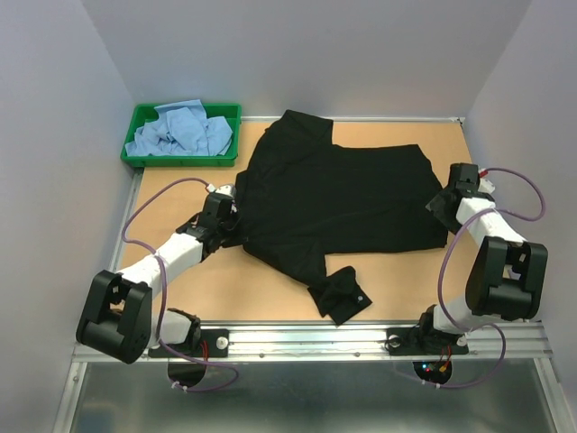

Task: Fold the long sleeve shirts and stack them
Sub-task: Flatten the shirt out

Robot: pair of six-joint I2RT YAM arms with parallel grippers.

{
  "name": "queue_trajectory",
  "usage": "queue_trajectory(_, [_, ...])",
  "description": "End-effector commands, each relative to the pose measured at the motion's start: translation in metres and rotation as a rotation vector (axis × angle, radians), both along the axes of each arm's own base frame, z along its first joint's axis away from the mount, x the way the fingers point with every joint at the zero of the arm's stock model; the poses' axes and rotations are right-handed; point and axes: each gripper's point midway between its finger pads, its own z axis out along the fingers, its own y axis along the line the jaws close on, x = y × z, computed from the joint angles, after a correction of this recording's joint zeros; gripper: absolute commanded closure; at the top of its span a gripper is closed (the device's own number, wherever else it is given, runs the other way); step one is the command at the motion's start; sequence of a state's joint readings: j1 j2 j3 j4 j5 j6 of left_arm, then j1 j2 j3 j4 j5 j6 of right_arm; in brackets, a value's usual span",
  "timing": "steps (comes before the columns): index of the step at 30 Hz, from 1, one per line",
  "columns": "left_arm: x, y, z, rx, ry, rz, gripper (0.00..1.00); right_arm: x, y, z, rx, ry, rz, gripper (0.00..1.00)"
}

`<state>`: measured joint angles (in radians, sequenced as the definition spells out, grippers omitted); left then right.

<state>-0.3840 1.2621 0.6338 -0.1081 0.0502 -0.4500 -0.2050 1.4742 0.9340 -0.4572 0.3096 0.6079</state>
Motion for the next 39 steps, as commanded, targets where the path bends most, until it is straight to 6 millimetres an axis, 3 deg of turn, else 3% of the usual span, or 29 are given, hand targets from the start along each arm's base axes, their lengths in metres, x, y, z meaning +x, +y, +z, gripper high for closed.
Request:
queue_trajectory(1, [0.004, 0.0, 0.012, -0.01, -0.057, -0.014, 0.83, -0.006, -0.002, -0.003, -0.019, 0.048, -0.001, 0.32])
queue_trajectory(7, [0.005, -0.001, 0.015, -0.014, -0.067, -0.019, 0.83, 0.005, 0.014, -0.016, 0.036, 0.098, 0.182, 0.32])
queue_trajectory(14, [0.005, 0.0, 0.015, -0.012, -0.071, -0.018, 0.83, 0.008, 0.033, -0.019, 0.108, 0.08, 0.293, 0.37])
queue_trajectory(18, [0.005, 0.001, 0.016, -0.005, -0.074, -0.013, 0.83, 0.0, 0.035, -0.016, 0.109, 0.07, 0.278, 0.55])
queue_trajectory(22, [0.006, 0.004, 0.017, 0.005, -0.082, -0.008, 0.83, -0.008, 0.039, -0.02, 0.13, 0.076, 0.272, 0.67])
queue_trajectory(27, [0.006, 0.007, 0.017, 0.018, -0.083, 0.001, 0.83, -0.023, 0.045, -0.023, 0.171, 0.078, 0.218, 0.76])
queue_trajectory(30, [0.005, 0.008, 0.017, 0.026, -0.083, 0.007, 0.83, -0.036, 0.044, -0.023, 0.182, 0.079, 0.128, 0.89])
queue_trajectory(35, [0.007, 0.014, 0.016, 0.049, -0.085, 0.034, 0.83, -0.062, 0.043, -0.027, 0.237, 0.057, -0.036, 0.99])
queue_trajectory(39, [0.007, 0.017, 0.015, 0.061, -0.081, 0.046, 0.83, -0.081, 0.043, -0.032, 0.3, 0.012, -0.191, 0.99])
